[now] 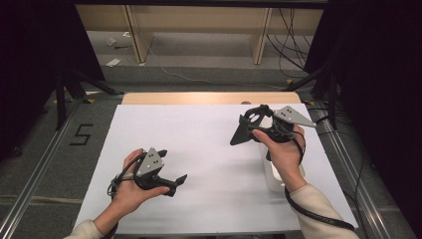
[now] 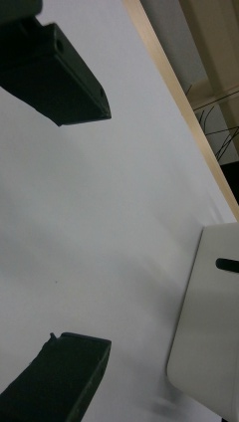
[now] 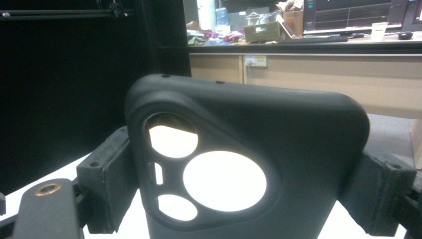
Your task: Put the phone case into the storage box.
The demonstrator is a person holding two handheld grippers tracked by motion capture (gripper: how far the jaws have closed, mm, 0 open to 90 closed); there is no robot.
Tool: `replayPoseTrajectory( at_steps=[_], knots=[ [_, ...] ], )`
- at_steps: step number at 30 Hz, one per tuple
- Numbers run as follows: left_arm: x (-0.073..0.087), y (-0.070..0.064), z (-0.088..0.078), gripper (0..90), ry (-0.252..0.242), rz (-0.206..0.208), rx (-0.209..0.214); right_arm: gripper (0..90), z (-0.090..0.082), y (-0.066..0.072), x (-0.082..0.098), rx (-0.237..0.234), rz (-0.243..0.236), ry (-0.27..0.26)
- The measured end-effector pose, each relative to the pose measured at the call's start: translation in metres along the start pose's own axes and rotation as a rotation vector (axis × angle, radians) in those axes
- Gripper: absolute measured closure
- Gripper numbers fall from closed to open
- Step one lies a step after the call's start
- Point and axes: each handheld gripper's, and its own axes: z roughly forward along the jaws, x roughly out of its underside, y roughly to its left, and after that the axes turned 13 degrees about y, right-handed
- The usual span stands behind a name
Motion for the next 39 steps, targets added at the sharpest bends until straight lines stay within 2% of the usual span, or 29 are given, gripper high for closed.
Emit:
replayPoseTrajectory(
  at_steps=[27,39],
  knots=[
    [0.0,0.0,0.0,0.0,0.0,0.0,-0.001,15.8,-0.007,-0.012,-0.004,0.048,0.002,-0.018],
    [0.0,0.0,0.0,0.0,0.0,0.0,0.0,15.8,-0.011,-0.021,-0.005,0.067,0.019,-0.032]
  ],
)
